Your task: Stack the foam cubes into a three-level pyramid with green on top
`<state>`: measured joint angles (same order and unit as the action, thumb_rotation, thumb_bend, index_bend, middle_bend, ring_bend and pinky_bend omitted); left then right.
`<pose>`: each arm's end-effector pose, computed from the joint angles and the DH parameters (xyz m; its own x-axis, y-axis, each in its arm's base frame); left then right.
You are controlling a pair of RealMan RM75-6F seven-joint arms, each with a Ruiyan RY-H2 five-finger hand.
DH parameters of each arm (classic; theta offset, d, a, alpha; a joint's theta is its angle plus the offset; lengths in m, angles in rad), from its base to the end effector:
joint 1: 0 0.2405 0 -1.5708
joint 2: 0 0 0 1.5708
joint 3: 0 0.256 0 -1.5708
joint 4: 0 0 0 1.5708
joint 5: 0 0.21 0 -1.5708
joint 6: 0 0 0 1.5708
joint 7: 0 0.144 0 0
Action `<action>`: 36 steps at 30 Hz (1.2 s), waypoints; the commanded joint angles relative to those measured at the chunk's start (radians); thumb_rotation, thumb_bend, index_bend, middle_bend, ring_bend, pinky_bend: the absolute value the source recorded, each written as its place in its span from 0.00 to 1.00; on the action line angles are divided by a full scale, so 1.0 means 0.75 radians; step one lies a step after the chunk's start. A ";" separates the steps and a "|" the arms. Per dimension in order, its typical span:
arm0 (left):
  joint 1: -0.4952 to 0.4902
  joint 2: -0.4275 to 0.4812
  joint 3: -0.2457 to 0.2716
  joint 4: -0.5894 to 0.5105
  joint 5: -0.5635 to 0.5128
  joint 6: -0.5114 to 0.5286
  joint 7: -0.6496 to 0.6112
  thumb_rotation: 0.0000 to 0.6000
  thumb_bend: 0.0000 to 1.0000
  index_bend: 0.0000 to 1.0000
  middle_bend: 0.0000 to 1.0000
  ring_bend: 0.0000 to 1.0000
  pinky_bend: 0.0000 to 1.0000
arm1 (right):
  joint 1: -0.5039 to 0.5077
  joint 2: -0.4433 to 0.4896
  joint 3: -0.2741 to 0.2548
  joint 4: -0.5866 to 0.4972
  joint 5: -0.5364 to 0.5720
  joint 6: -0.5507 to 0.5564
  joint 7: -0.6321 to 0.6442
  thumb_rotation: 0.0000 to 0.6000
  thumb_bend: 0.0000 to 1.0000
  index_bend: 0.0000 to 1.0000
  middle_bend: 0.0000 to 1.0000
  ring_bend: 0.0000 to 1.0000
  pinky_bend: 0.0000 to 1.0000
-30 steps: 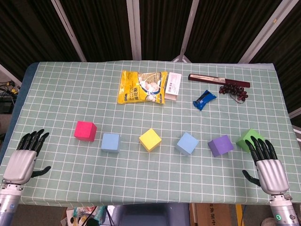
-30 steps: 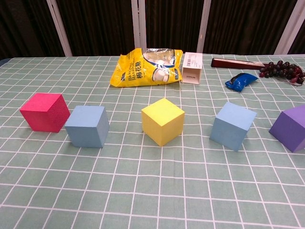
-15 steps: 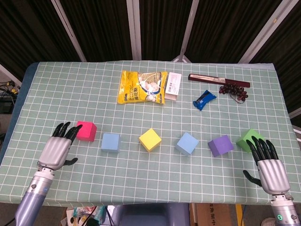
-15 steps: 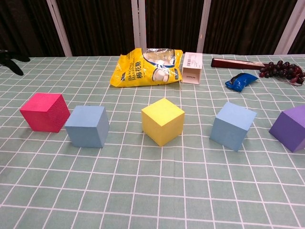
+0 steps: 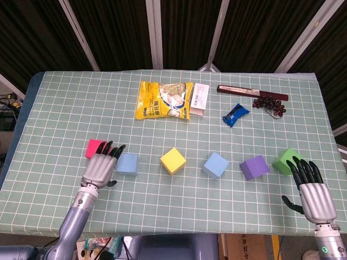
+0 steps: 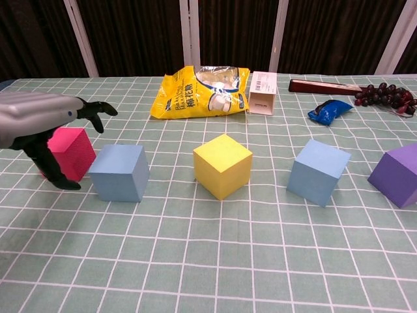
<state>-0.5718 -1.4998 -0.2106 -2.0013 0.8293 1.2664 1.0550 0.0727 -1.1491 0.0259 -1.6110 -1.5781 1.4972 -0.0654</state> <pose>-0.1272 0.2665 0.0161 0.5897 0.2681 0.7619 0.8073 -0.2242 -0.5459 -0.3015 -0.1716 0.1436 0.4346 -0.0155 0.9005 -0.8985 -0.0769 0.4323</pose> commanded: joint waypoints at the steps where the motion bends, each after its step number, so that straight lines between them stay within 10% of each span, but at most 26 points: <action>1: -0.044 -0.054 -0.013 0.046 -0.047 0.023 0.024 1.00 0.14 0.00 0.19 0.00 0.00 | 0.000 0.002 -0.001 -0.003 0.000 -0.001 0.004 1.00 0.22 0.00 0.00 0.00 0.02; 36: -0.317 -0.332 -0.057 0.372 -0.189 0.009 0.007 1.00 0.36 0.00 0.30 0.00 0.00 | -0.001 0.048 0.001 -0.038 0.043 -0.033 0.098 1.00 0.22 0.00 0.00 0.00 0.02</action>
<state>-0.8004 -1.7451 -0.2463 -1.7289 0.6905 1.2781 1.0598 0.0719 -1.1139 0.0272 -1.6392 -1.5462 1.4731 0.0075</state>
